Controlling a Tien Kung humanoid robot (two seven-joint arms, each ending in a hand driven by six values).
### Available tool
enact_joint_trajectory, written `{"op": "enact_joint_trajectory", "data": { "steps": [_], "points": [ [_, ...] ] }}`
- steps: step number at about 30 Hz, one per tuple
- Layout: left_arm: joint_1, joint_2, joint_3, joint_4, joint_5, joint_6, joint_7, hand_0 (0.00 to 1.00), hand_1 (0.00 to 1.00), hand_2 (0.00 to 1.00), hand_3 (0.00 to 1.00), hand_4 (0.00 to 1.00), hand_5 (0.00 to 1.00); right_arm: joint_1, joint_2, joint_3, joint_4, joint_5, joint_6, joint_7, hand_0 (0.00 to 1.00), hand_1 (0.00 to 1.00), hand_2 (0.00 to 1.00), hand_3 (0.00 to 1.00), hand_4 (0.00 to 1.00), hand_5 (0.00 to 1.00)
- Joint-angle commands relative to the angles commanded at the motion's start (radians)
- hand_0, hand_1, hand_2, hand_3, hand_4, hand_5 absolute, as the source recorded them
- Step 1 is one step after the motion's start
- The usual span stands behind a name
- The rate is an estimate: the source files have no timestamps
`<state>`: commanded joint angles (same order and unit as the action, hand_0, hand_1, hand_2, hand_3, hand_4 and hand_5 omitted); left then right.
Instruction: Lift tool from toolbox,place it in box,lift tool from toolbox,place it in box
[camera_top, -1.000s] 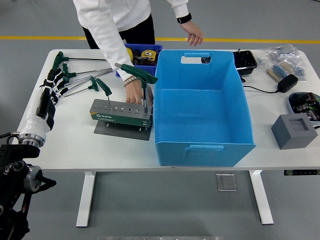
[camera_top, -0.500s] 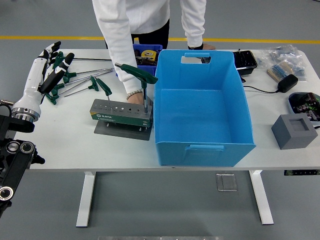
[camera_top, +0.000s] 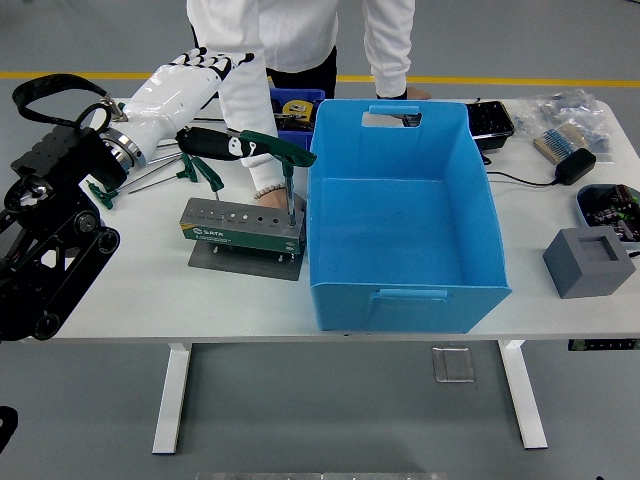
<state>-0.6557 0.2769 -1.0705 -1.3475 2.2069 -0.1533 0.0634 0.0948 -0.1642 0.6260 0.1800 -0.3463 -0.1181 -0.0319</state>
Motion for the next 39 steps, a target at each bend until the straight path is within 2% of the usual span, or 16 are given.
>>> {"op": "enact_joint_trajectory", "data": {
  "steps": [4,5,10,11,16,17,22,23,28,29,30,34,35,39],
  "points": [
    [-0.052,-0.033,0.068,0.047,0.019,-0.038,0.015,0.998,0.998,0.998,0.998,0.998,0.632,0.004,-0.003,-0.004,0.000,-0.003,0.000,-0.002,0.628,0.599,0.718,0.771,0.985,0.953],
    [-0.061,-0.045,0.082,0.061,0.026,-0.044,0.019,0.907,0.972,0.998,0.983,0.998,0.630,0.004,-0.003,-0.005,0.000,-0.004,0.000,-0.002,0.628,0.596,0.717,0.771,0.985,0.953],
    [-0.087,-0.076,0.133,0.106,0.040,-0.039,0.018,0.907,0.972,0.998,0.983,0.998,0.630,0.006,-0.006,-0.006,0.000,-0.006,0.001,0.000,0.628,0.596,0.717,0.771,0.985,0.953],
    [-0.091,-0.079,0.142,0.113,0.042,-0.036,0.016,0.787,0.804,0.822,0.833,0.998,0.645,0.006,-0.006,-0.006,0.000,-0.007,0.001,0.000,0.627,0.593,0.717,0.771,0.987,0.952],
    [-0.119,-0.090,0.196,0.169,0.062,-0.010,-0.003,0.787,0.804,0.822,0.833,0.998,0.645,0.010,-0.009,-0.009,0.000,-0.008,0.001,0.001,0.627,0.593,0.717,0.771,0.987,0.952],
    [-0.126,-0.091,0.211,0.187,0.062,-0.002,-0.007,0.695,0.658,0.671,0.706,0.998,0.641,0.011,-0.009,-0.009,0.000,-0.008,0.001,0.001,0.628,0.591,0.715,0.771,0.989,0.952],
    [-0.149,-0.095,0.253,0.263,0.062,0.046,-0.019,0.695,0.658,0.671,0.706,0.998,0.641,0.014,-0.011,-0.010,0.000,-0.011,0.001,0.000,0.628,0.591,0.715,0.771,0.989,0.952],
    [-0.151,-0.096,0.256,0.275,0.062,0.053,-0.020,0.539,0.542,0.546,0.605,0.998,0.644,0.014,-0.011,-0.010,0.000,-0.011,0.001,0.000,0.629,0.590,0.715,0.771,0.991,0.952],
    [-0.165,-0.106,0.256,0.345,0.062,0.112,-0.029,0.539,0.542,0.546,0.605,0.998,0.644,0.017,-0.013,-0.012,0.000,-0.012,0.000,0.001,0.629,0.590,0.715,0.771,0.991,0.952],
    [-0.167,-0.107,0.255,0.354,0.062,0.121,-0.029,0.466,0.483,0.465,0.539,0.998,0.643,0.017,-0.013,-0.012,0.000,-0.012,0.000,0.001,0.629,0.589,0.714,0.772,0.991,0.952],
    [-0.169,-0.108,0.253,0.362,0.062,0.128,-0.029,0.466,0.483,0.465,0.539,0.998,0.643,0.018,-0.013,-0.012,0.000,-0.012,0.000,0.001,0.629,0.589,0.714,0.772,0.991,0.952],
    [-0.169,-0.107,0.253,0.380,0.062,0.136,-0.024,0.466,0.483,0.465,0.539,0.998,0.643,0.018,-0.014,-0.013,0.000,-0.012,0.001,0.001,0.629,0.589,0.714,0.772,0.991,0.952],
    [-0.168,-0.106,0.255,0.383,0.062,0.138,-0.023,0.405,0.422,0.388,0.456,0.998,0.641,0.017,-0.014,-0.012,0.000,-0.013,0.001,0.001,0.628,0.587,0.713,0.771,0.992,0.951],
    [-0.165,-0.110,0.269,0.390,0.062,0.154,-0.013,0.405,0.422,0.388,0.456,0.998,0.641,0.016,-0.015,-0.012,0.000,-0.015,0.001,0.001,0.628,0.587,0.713,0.771,0.992,0.951]
  ]
}}
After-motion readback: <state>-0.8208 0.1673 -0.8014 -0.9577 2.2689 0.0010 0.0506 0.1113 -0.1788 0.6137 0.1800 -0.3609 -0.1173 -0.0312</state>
